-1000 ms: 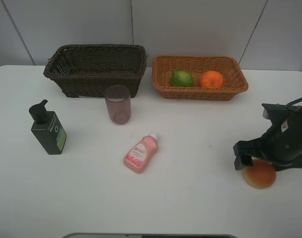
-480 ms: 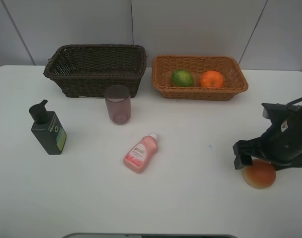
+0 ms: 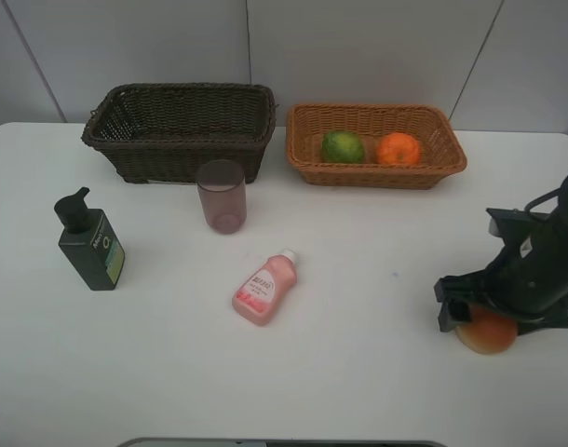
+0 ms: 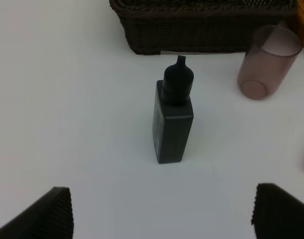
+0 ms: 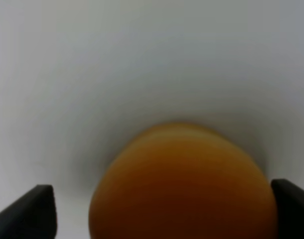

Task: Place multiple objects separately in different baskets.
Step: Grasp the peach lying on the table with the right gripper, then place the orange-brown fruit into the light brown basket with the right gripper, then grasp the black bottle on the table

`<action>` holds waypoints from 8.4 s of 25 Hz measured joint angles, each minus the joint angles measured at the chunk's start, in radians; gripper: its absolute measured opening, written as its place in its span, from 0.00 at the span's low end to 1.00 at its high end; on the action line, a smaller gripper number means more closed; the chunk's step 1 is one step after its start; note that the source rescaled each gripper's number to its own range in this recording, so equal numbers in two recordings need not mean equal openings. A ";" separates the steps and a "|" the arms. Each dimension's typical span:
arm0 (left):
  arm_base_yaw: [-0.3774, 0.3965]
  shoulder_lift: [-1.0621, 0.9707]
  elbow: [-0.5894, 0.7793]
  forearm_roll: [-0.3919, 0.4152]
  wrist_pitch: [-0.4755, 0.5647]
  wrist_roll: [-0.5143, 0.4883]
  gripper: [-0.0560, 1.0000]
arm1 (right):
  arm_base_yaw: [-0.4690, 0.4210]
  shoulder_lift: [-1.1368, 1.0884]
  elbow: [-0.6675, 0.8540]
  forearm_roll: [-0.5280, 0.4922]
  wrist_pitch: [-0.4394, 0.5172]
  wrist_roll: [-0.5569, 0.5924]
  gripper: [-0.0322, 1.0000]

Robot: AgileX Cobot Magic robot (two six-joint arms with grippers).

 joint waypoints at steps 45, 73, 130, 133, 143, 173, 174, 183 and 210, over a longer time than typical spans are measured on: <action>0.000 0.000 0.000 0.000 0.000 0.000 0.93 | 0.000 0.089 -0.649 -0.020 0.471 -0.026 0.03; 0.000 0.000 0.000 0.000 0.000 0.000 0.93 | 0.073 0.616 -1.326 -0.132 0.188 -0.026 0.03; 0.000 0.000 0.000 0.000 0.000 0.000 0.93 | 0.191 0.049 -0.872 -0.094 0.549 -0.030 0.90; 0.000 0.000 0.000 0.000 0.000 0.000 0.93 | 0.152 -0.045 -0.784 -0.085 0.550 -0.027 0.90; 0.000 0.000 0.000 0.000 0.000 0.000 0.93 | -0.036 -0.377 -0.604 -0.086 0.610 -0.026 0.90; 0.000 0.000 0.000 0.000 0.000 0.000 0.93 | -0.039 -1.235 -0.322 -0.039 0.720 -0.111 0.90; 0.000 0.000 0.000 0.000 0.000 0.000 0.93 | -0.039 -1.257 -0.315 -0.033 0.721 -0.121 0.90; 0.000 0.000 0.000 0.000 0.000 0.000 0.93 | -0.017 -1.482 -0.284 -0.033 0.722 -0.180 0.90; 0.000 0.000 0.000 0.000 0.000 0.000 0.93 | -0.017 -1.604 -0.076 0.005 0.724 -0.214 0.90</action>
